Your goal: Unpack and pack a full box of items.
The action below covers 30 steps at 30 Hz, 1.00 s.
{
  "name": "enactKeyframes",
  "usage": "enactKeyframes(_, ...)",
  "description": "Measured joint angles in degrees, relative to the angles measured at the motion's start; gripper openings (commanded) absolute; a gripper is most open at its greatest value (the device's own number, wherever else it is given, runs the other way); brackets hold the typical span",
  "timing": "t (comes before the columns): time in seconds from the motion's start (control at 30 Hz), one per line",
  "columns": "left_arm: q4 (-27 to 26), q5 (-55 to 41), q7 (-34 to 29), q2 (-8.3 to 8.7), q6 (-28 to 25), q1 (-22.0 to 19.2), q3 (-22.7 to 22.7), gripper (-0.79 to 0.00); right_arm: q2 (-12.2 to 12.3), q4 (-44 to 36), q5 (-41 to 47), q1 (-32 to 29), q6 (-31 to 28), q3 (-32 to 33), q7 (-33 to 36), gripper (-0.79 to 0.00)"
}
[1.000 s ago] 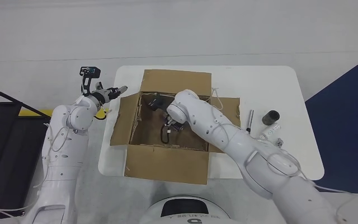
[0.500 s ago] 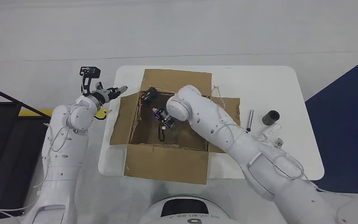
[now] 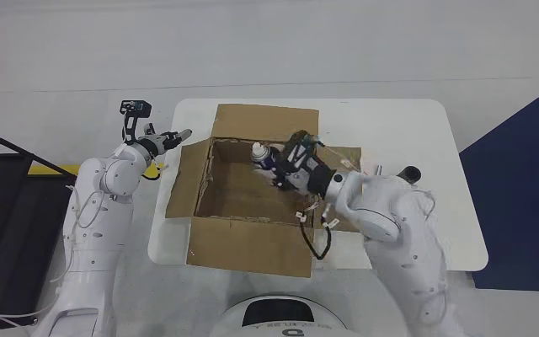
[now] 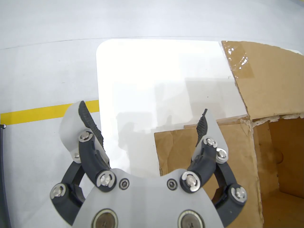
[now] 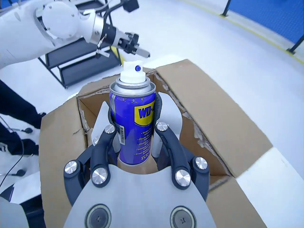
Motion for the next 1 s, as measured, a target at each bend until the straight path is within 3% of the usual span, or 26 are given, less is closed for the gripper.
enactKeyframes(0.13,0.00,0.00,0.00,0.00,0.00,0.00,0.00,0.000,0.68,-3.59,0.81,-8.03,-1.51,7.17,-8.56,-0.785)
enactKeyframes(1.0,0.00,0.00,0.00,0.00,0.00,0.00,0.00,0.000,0.66,-3.46,0.80,-6.93,-1.46,6.23,-7.22,-0.785)
